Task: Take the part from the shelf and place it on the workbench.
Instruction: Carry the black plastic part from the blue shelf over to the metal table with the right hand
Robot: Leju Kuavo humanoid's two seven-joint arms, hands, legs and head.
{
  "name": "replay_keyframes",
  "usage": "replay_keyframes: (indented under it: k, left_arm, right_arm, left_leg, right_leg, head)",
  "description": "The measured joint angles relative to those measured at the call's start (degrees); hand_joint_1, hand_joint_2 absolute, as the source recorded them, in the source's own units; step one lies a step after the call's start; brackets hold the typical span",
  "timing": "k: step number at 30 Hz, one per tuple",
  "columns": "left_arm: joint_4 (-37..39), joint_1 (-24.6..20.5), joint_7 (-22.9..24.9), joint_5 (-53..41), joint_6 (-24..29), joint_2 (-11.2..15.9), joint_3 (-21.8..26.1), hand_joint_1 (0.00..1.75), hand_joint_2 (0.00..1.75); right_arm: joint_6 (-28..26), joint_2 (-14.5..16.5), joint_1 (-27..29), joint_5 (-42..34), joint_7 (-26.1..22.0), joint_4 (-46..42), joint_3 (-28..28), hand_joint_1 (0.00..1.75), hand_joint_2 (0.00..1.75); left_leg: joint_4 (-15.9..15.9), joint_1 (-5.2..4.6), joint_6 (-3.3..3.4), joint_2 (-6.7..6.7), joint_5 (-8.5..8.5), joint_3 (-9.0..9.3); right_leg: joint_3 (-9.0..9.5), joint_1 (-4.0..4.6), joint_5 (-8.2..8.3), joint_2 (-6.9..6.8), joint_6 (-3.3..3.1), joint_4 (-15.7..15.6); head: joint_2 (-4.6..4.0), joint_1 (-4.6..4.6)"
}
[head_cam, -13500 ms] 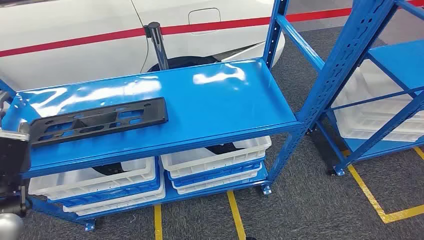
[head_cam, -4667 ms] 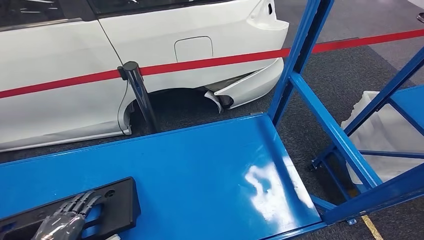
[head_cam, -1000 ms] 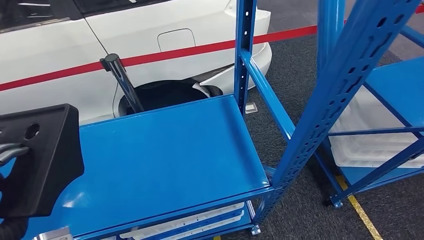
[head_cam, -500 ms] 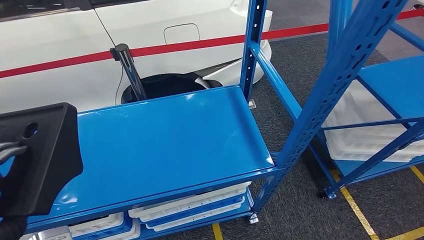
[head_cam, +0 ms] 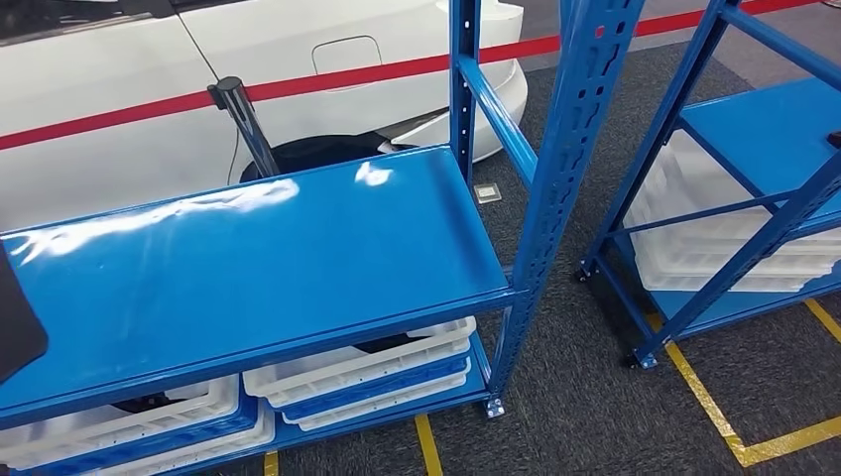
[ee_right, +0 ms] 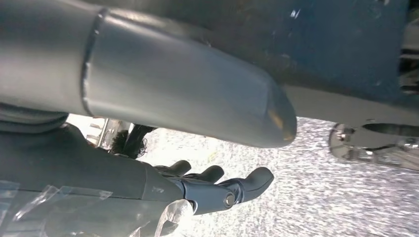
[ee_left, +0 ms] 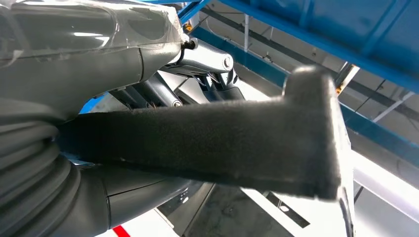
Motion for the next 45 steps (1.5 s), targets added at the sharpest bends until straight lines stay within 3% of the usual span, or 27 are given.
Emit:
replay_keyframes:
  k: [1, 3, 5, 7, 9, 10, 13, 14, 16, 18, 20, 21, 24, 26, 28, 29, 31, 32, 34, 36, 37, 39, 40, 41, 43, 44, 45]
  left_arm:
    - [0.0, -0.2, -0.1, 0.2, 0.4, -0.1, 0.0, 1.75, 1.75]
    - [0.0, -0.8, -0.6, 0.9, 2.3, -0.4, 0.2, 1.75, 1.75]
    - [0.0, -1.5, -1.2, 2.4, 5.1, -0.6, 0.9, 1.75, 1.75]
    - [0.0, -2.3, -2.2, 4.5, 7.3, -0.8, 1.8, 1.75, 1.75]
    - [0.0, -3.1, -3.5, 6.8, 8.0, -1.1, 2.7, 1.75, 1.75]
    - [0.0, -3.6, -4.2, 7.9, 8.2, -1.3, 3.1, 1.75, 1.75]
    - [0.0, -5.4, -6.6, 11.2, 8.3, -2.3, 4.0, 1.75, 1.75]
    - [0.0, -5.9, -7.6, 12.5, 8.3, -2.8, 4.1, 1.75, 1.75]
    - [0.0, -6.6, -9.8, 15.1, 8.3, -3.9, 4.2, 1.75, 1.75]
    - [0.0, -7.1, -11.5, 17.4, 8.3, -5.1, 4.2, 1.75, 1.75]
    - [0.0, -7.5, -12.4, 18.4, 8.3, -6.0, 4.3, 1.75, 1.75]
    - [0.0, -7.6, -12.7, 18.5, 8.3, -6.2, 4.3, 1.75, 1.75]
    - [0.0, -7.8, -13.3, 18.7, 8.3, -7.0, 4.4, 1.75, 1.75]
    - [0.1, -7.7, -13.5, 18.5, 8.3, -7.2, 4.3, 1.75, 1.75]
    - [0.1, -7.7, -13.4, 18.0, 8.3, -7.4, 4.2, 1.75, 1.75]
    - [0.1, -7.7, -13.3, 17.7, 8.3, -7.5, 4.1, 1.75, 1.75]
    - [0.1, -7.7, -12.8, 17.2, 8.3, -7.7, 3.9, 1.75, 1.75]
    - [0.1, -7.8, -12.6, 17.0, 8.3, -7.8, 3.8, 1.75, 1.75]
    - [0.1, -7.9, -12.4, 16.6, 8.3, -8.0, 3.7, 1.75, 1.75]
    - [0.1, -8.1, -12.2, 16.0, 8.3, -8.0, 3.7, 1.75, 1.75]
    - [0.1, -8.1, -11.9, 15.6, 8.3, -8.1, 3.7, 1.75, 1.75]
    - [0.1, -8.2, -11.3, 15.0, 8.3, -8.1, 3.6, 1.75, 1.75]
    - [0.1, -8.3, -11.2, 14.8, 8.3, -8.2, 3.5, 1.75, 1.75]
    - [0.1, -8.4, -11.1, 14.5, 8.3, -8.2, 3.4, 1.75, 1.75]
    - [0.1, -8.5, -10.7, 13.8, 8.3, -8.2, 3.0, 1.75, 1.75]
    - [0.1, -8.5, -10.4, 13.4, 8.3, -8.3, 2.9, 1.75, 1.75]
    - [0.1, -8.5, -10.3, 13.1, 8.3, -8.3, 2.7, 1.75, 1.75]
  right_arm:
    - [0.0, 0.0, 0.0, 0.1, 0.0, 0.0, 0.0, 0.00, 0.00]
    - [0.0, 0.1, 0.0, 0.3, 0.0, 0.0, 0.0, 0.00, 0.00]
    - [0.0, 0.3, -0.1, 0.6, 0.0, 0.0, 0.0, 0.00, 0.00]
    - [0.0, 0.4, -0.2, 0.9, 0.0, 0.0, 0.1, 0.00, 0.00]
    - [0.0, 0.5, -0.2, 1.2, 0.0, 0.0, 0.1, 0.00, 0.00]
    - [0.0, 0.5, -0.3, 1.2, 0.0, 0.0, 0.2, 0.00, 0.00]
    - [0.0, 0.5, -0.4, 1.3, 0.0, 0.0, 0.2, 0.00, 0.00]
    - [0.0, 0.5, -0.4, 1.3, 0.0, 0.0, 0.2, 0.00, 0.00]
    - [0.0, 0.5, -0.5, 1.2, 0.0, 0.0, 0.2, 0.00, 0.00]
    - [0.0, 0.5, -0.5, 1.2, 0.0, 0.0, 0.2, 0.00, 0.00]
    - [0.1, 0.5, -0.6, 1.1, 0.0, 0.0, 0.2, 0.00, 0.00]
    - [0.1, 0.6, -0.6, 1.0, 0.0, 0.0, 0.2, 0.00, 0.00]
    - [0.2, 0.9, -0.5, 0.7, 0.0, 0.0, 0.2, 0.00, 0.00]
    - [0.2, 1.1, -0.5, 0.6, 0.0, 0.0, 0.2, 0.00, 0.00]
    - [0.2, 1.1, -0.5, 0.5, 0.0, 0.0, 0.2, 0.00, 0.00]
    - [0.2, 1.1, -0.5, 0.5, 0.0, 0.0, 0.2, 0.00, 0.00]
    - [0.2, 1.1, -0.5, 0.5, 0.0, 0.0, 0.2, 0.00, 0.00]
    - [0.2, 1.2, -0.5, 0.5, 0.0, 0.0, 0.2, 0.00, 0.00]
    - [0.2, 1.3, -0.5, 0.5, 0.0, 0.0, 0.2, 0.00, 0.00]
    - [0.2, 1.4, -0.6, 0.6, 0.0, 0.0, 0.2, 0.00, 0.00]
    - [0.2, 1.4, -0.6, 0.6, 0.0, 0.0, 0.2, 0.00, 0.00]
    - [0.2, 1.4, -0.5, 0.7, 0.0, 0.0, 0.2, 0.00, 0.00]
    - [0.2, 1.4, -0.4, 0.7, 0.0, 0.0, 0.2, 0.00, 0.00]
    - [0.2, 1.4, -0.4, 0.7, 0.0, 0.0, 0.2, 0.00, 0.00]
    - [0.2, 1.4, -0.4, 0.7, 0.0, 0.0, 0.2, 0.00, 0.00]
    - [0.2, 1.4, -0.4, 0.7, 0.0, 0.0, 0.2, 0.00, 0.00]
    - [0.2, 1.4, -0.4, 0.7, 0.0, 0.0, 0.2, 0.00, 0.00]
  left_leg:
    - [-0.8, -0.03, 0.16, -0.01, 1.34, 1.37]
    - [-8.3, -0.31, 1.01, -0.16, 4.44, 6.87]
    - [-17.1, -0.84, 2.08, -0.43, 4.99, 12.29]
    - [-20.7, -1.25, 2.69, -0.55, 4.63, 13.87]
    - [-21.1, -1.08, 3.18, -0.43, 5.56, 13.21]
    - [-21.3, -0.97, 3.55, -0.33, 6.20, 12.73]
    - [-21.2, -0.97, 4.25, -0.18, 7.96, 10.61]
    - [-21.0, -1.02, 4.26, -0.17, 8.50, 9.83]
    - [-20.6, -1.04, 4.09, -0.12, 9.49, 8.24]
    - [-19.8, -1.00, 3.77, -0.10, 10.15, 6.69]
    - [-18.5, -1.11, 3.37, -0.04, 10.46, 5.40]
    - [-18.0, -1.18, 3.08, 0.03, 10.66, 4.95]
    - [-17.2, -1.05, 2.06, 0.17, 10.90, 4.05]
    - [-14.0, -0.76, 1.29, 0.10, 7.42, 2.80]
    - [-6.7, -0.47, 0.55, 0.08, 1.82, 0.74]
    - [-3.1, -0.36, 0.32, 0.08, 0.12, -0.04]
    - [-0.5, -0.26, 0.20, 0.07, 0.47, 0.67]
    - [-2.6, -0.25, 0.31, 0.06, 2.11, 2.56]
    - [-11.3, -0.36, 0.83, -0.15, 4.84, 8.52]
    - [-18.9, -0.70, 1.53, -0.47, 5.17, 12.93]
    - [-20.4, -0.90, 1.84, -0.57, 4.98, 13.63]
    - [-20.9, -0.94, 2.56, -0.44, 5.61, 13.05]
    - [-21.0, -0.85, 3.04, -0.36, 6.11, 12.57]
    - [-21.1, -0.75, 3.54, -0.27, 6.70, 12.02]
    - [-21.2, -0.78, 4.21, -0.21, 7.81, 10.71]
    - [-21.1, -0.87, 4.34, -0.19, 8.35, 10.02]
    - [-21.0, -0.94, 4.34, -0.17, 8.86, 9.29]
  right_leg:
    - [-0.66, 0.08, 0.51, 0.01, 0.07, 0.0]
    - [-1.70, 0.22, 1.47, 0.03, 0.24, 0.0]
    - [-2.34, 0.39, 2.34, 0.06, 0.64, 0.0]
    - [-2.78, 0.40, 3.30, 0.03, 1.31, -0.1]
    - [-3.31, 0.28, 3.21, 0.03, 2.00, 0.2]
    - [-3.89, 0.27, 1.80, 0.05, 2.27, 1.3]
    - [-7.17, 0.23, -6.26, 0.09, 2.82, 11.6]
    - [-7.95, 0.22, -7.63, 0.08, 2.95, 15.2]
    - [-6.87, 0.21, -6.02, 0.08, 3.09, 17.1]
    - [-1.89, 0.18, -2.72, 0.02, 3.05, 11.2]
    - [3.46, 0.26, -2.51, 0.00, 2.73, 3.0]
    - [4.75, 0.36, -3.06, 0.07, 2.45, 0.6]
    - [4.39, 0.46, -2.93, 0.18, 1.19, -0.6]
    - [3.41, 0.23, -1.91, -0.01, 0.31, -0.6]
    - [2.04, 0.22, -0.80, -0.14, -0.05, -0.6]
    - [1.28, 0.23, -0.26, -0.16, -0.06, -0.5]
    - [-0.17, 0.24, 0.82, -0.14, 0.04, -0.5]
    - [-0.75, 0.24, 1.29, -0.10, 0.13, -0.5]
    - [-1.64, 0.30, 2.15, 0.02, 0.43, -0.5]
    - [-2.17, 0.43, 3.01, 0.09, 0.94, -0.5]
    - [-2.37, 0.46, 3.46, 0.10, 1.27, -0.6]
    - [-2.73, 0.41, 3.96, 0.14, 1.97, -0.5]
    - [-3.16, 0.39, 3.02, 0.16, 2.26, 0.2]
    - [-3.89, 0.38, 1.06, 0.18, 2.48, 2.0]
    - [-6.17, 0.34, -4.85, 0.18, 2.79, 9.2]
    - [-7.21, 0.32, -7.00, 0.18, 2.89, 13.3]
    - [-7.67, 0.32, -7.79, 0.18, 2.97, 16.4]
  head:
    - [0.00, -0.01]
    - [0.00, -0.01]
    - [0.00, 0.00]
    - [0.00, 0.01]
    - [0.00, 0.02]
    - [0.00, 0.04]
    - [0.00, 0.19]
    - [0.00, 0.22]
    - [0.00, 0.23]
    - [0.00, 0.23]
    - [0.00, 0.25]
    - [0.00, 0.24]
    - [0.00, 0.21]
    - [0.00, 0.13]
    - [0.00, 0.06]
    - [0.00, 0.05]
    - [0.00, 0.04]
    - [0.00, 0.04]
    - [0.00, 0.04]
    - [0.00, 0.06]
    - [0.00, 0.08]
    - [0.00, 0.08]
    - [0.00, 0.14]
    - [0.00, 0.18]
    - [0.00, 0.37]
    - [0.00, 0.42]
    - [0.00, 0.46]
